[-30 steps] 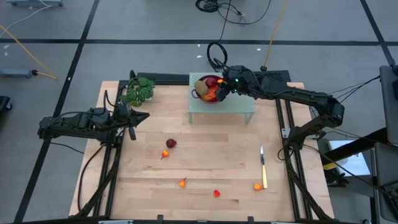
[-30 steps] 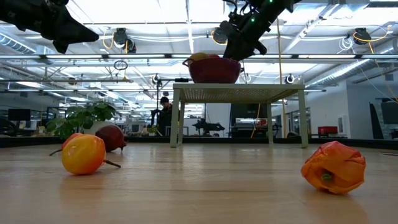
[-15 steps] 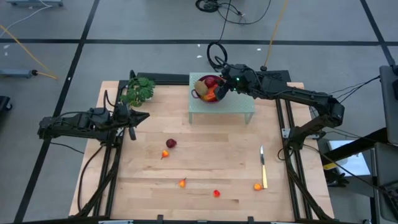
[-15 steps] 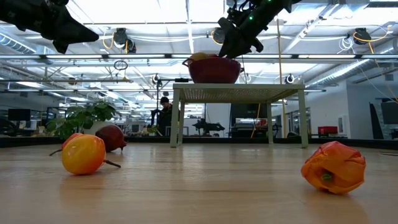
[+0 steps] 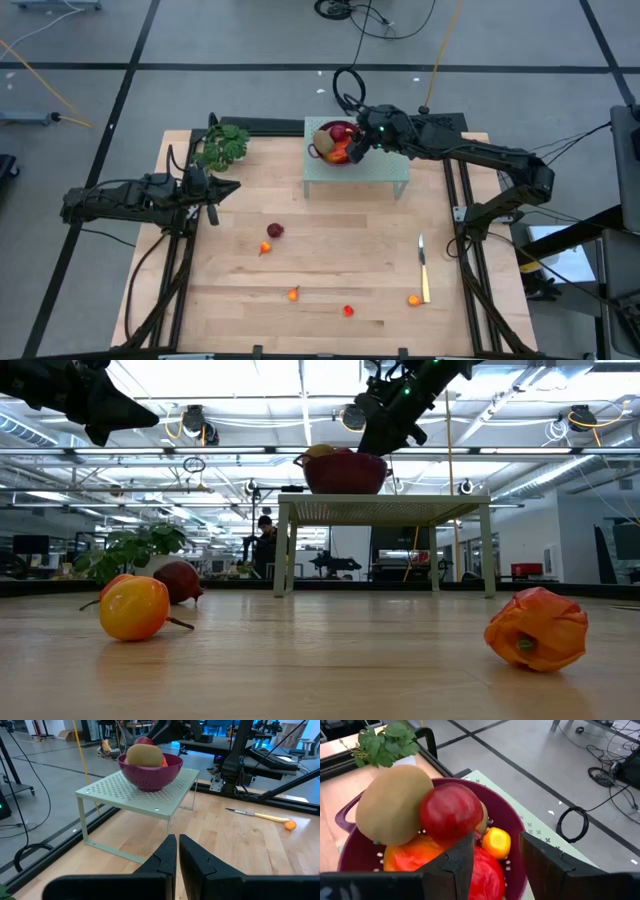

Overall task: Pick & Place Fruit
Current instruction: Put the pomegranate in the violet strainer bowl on the shelf

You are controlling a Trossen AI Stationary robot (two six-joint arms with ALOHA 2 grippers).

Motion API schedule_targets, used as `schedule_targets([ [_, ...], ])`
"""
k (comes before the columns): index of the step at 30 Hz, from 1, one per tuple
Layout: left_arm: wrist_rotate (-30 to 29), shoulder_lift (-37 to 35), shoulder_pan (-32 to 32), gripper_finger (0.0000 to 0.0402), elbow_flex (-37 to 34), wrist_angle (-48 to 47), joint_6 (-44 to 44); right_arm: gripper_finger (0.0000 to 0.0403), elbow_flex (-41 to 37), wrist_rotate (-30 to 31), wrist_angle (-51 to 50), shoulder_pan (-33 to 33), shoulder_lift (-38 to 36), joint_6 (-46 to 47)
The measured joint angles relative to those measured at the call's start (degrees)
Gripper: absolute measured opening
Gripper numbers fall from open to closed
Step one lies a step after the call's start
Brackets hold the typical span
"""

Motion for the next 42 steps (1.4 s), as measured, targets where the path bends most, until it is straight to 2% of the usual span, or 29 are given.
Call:
schedule_targets([
  [7, 0.0, 0.0, 0.0, 0.0019, 0.0, 0.0, 0.0, 0.0151, 0.0, 0.4, -0.1, 0.5, -2.2, -2.4],
  [12, 0.0, 0.0, 0.0, 0.0019, 0.0, 0.0, 0.0, 0.0151, 0.0, 3.4, -1.1, 1.3, -5.0, -3.3],
  [21, 2.4, 1.5, 0.0, 0.0019, 0.0, 0.3, -2.2, 0.015, 0.0, 4.5, -2.3, 5.9, -11.3, -4.6],
  [26, 8.8, 6.5, 0.0, 0.0019, 0.0, 0.5, -6.2, 0.015, 0.0, 10.8, -4.0, 10.1, -13.7, -2.8],
  [33, 17.2, 15.0, -0.2, 0.0019, 0.0, 1.2, -13.9, 0.015, -1.0, 12.4, -6.3, 14.6, -17.5, -1.0],
  [42, 17.6, 22.7, -3.6, 0.0019, 0.2, 7.0, -15.4, 0.015, -12.5, 12.0, -4.9, 18.4, -27.7, 2.1],
])
